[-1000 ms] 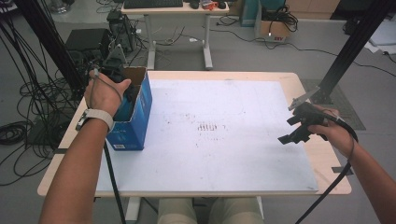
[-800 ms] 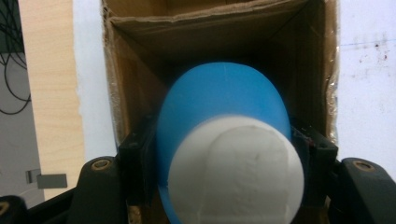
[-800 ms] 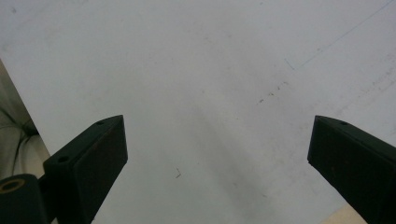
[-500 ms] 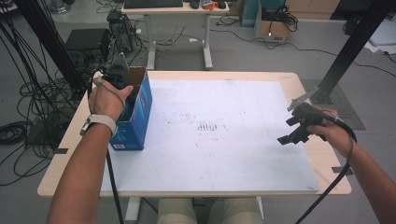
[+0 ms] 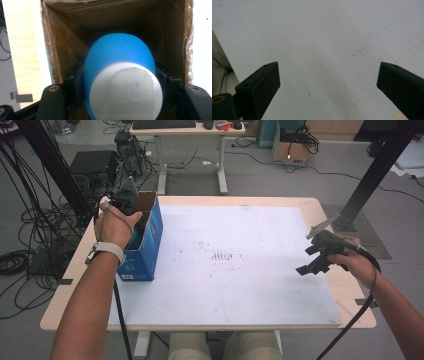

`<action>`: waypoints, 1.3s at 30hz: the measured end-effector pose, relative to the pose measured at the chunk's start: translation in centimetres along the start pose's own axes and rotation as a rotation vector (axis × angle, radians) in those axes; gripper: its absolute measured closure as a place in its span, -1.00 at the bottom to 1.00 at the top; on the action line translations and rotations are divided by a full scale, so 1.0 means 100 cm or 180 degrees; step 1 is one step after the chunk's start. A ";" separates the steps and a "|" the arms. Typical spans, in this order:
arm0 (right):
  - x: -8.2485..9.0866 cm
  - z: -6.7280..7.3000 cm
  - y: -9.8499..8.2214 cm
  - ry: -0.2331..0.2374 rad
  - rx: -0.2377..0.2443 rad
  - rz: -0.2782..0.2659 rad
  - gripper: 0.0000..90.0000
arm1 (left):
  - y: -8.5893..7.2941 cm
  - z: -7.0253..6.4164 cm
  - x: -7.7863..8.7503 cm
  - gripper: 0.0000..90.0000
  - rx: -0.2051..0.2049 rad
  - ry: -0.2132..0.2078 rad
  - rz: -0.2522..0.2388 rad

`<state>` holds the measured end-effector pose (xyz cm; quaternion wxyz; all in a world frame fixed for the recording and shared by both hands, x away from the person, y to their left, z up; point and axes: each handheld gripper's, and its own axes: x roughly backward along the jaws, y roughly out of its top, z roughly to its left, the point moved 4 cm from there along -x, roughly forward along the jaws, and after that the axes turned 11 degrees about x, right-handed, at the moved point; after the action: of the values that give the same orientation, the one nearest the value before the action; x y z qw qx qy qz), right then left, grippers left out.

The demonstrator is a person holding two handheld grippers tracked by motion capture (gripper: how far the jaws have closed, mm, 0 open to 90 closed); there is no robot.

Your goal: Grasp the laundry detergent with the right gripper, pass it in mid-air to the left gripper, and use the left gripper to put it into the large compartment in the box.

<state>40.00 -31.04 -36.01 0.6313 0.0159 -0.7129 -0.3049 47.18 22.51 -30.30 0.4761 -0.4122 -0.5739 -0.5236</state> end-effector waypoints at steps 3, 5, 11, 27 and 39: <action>0.000 0.000 0.001 0.0001 0.0004 -0.0005 -0.90 | 0.000 0.000 0.000 -0.17 -0.0007 0.0001 0.0001; 0.000 0.001 0.001 0.0002 -0.0006 -0.0003 -0.90 | 0.000 0.000 0.000 -0.17 0.0002 -0.0003 0.0000; -0.001 0.001 0.001 0.0007 0.0027 -0.0013 -0.90 | 0.000 0.001 0.000 -0.17 -0.0001 -0.0005 0.0022; 0.000 0.003 0.001 -0.0008 -0.0024 -0.0073 -0.90 | 0.000 0.001 0.000 -0.17 0.0015 -0.0009 0.0030; 0.000 0.003 0.003 -0.0012 -0.0032 -0.0072 -0.90 | 0.000 0.002 0.000 -0.17 -0.0016 0.0001 0.0027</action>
<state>39.85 -30.63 -35.87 0.6265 0.0202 -0.7124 -0.3156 47.17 22.70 -30.33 0.4773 -0.4158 -0.5708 -0.5230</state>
